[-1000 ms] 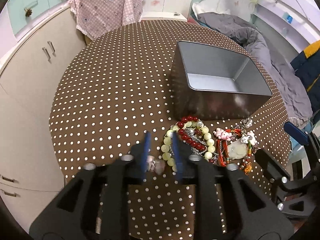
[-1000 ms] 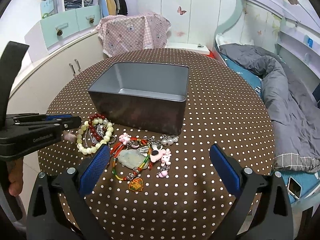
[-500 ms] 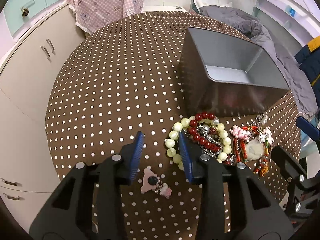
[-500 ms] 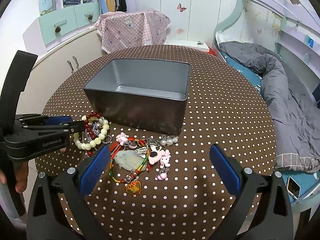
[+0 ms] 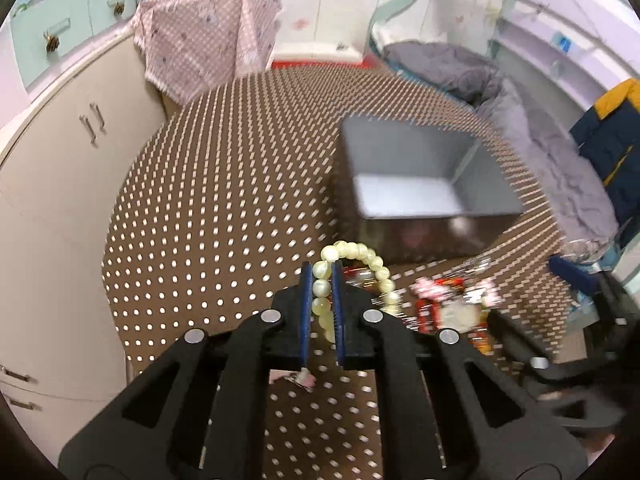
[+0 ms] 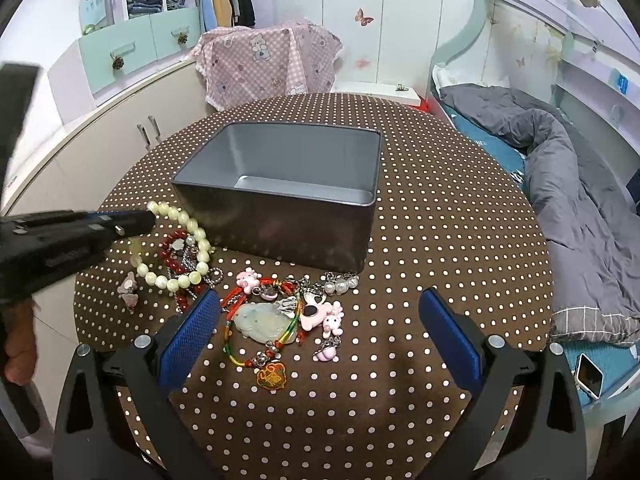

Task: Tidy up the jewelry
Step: 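Close the left gripper on the cream bead bracelet, then lift the cream bracelet with the left gripper while the right gripper grasps the red bead bracelet, then lower both bracelets into the grey tin while opening both grippers, then withdraw both grippers from the tin back toward the remaining jewelry, then grasp the pink charm with the left gripper while the right gripper grasps a silver chain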

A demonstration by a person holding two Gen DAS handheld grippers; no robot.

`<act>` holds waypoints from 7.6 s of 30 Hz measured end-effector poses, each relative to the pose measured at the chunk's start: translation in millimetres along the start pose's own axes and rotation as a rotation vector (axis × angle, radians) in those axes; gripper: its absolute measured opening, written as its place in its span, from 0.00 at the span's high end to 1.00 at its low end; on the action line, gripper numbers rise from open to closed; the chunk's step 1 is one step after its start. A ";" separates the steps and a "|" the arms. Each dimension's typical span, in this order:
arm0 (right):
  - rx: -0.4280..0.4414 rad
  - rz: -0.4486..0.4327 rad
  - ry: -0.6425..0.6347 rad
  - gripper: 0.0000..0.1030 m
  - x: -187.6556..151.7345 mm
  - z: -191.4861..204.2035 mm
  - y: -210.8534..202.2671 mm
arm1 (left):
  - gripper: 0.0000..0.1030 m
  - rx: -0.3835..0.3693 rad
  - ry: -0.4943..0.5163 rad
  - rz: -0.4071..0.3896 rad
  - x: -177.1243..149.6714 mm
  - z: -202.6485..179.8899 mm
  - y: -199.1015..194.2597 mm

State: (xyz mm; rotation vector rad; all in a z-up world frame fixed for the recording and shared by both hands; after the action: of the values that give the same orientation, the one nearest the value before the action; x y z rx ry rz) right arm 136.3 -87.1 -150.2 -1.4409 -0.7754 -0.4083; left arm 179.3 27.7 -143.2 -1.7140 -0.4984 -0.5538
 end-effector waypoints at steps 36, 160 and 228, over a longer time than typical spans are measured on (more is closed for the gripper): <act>0.247 0.089 -0.287 0.79 34.2 117.6 58.1 | 0.91 -0.039 -0.127 -0.065 -23.9 84.2 -19.3; 0.225 -0.112 0.005 0.35 35.1 16.1 -38.9 | 0.35 0.002 -0.011 -0.081 -13.8 20.4 -30.0; 0.218 0.156 -0.113 0.88 21.3 93.2 71.7 | 0.79 -0.119 -0.062 -0.047 -35.4 55.9 16.9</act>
State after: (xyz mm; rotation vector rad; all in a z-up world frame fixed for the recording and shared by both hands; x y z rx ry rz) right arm 178.8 16.4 -192.2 -1.3159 -0.7673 -0.1194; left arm 166.7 77.8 -187.8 -1.8415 -0.5602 -0.5747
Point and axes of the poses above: each gripper's, at about its wrist camera, not at the fingertips, and y roughly the way its jaws point, z to its left, x to its top, the point moved 6 cm from there along y, roughly the way its jaws point, and after that the axes turned 7 degrees about -y, right-handed, at the moved point
